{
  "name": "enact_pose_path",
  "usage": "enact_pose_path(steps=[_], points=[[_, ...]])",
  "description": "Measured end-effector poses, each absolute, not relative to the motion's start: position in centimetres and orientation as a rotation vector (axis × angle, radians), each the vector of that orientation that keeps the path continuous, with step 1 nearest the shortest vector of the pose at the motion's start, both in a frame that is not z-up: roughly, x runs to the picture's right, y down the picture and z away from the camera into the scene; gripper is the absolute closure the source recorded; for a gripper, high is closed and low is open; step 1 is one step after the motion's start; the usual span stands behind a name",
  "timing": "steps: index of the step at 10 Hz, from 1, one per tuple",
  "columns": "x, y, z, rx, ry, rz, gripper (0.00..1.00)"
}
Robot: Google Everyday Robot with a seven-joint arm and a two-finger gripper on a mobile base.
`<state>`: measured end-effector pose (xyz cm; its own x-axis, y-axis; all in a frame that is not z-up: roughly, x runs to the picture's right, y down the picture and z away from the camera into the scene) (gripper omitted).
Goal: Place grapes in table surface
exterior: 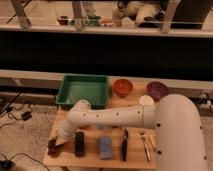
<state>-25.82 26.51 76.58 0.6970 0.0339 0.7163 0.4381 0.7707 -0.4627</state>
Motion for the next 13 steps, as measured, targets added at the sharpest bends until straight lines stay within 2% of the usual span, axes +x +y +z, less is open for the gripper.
enact_pose_path(steps=[4,5,13], points=[[-25.80,26.57,76.58,-0.667,-0.778,-0.246,0.28],[-25.79,26.58,76.59,-0.667,-0.778,-0.246,0.22],[-25.69,26.69,76.69,-0.669,-0.775,-0.247,0.20]])
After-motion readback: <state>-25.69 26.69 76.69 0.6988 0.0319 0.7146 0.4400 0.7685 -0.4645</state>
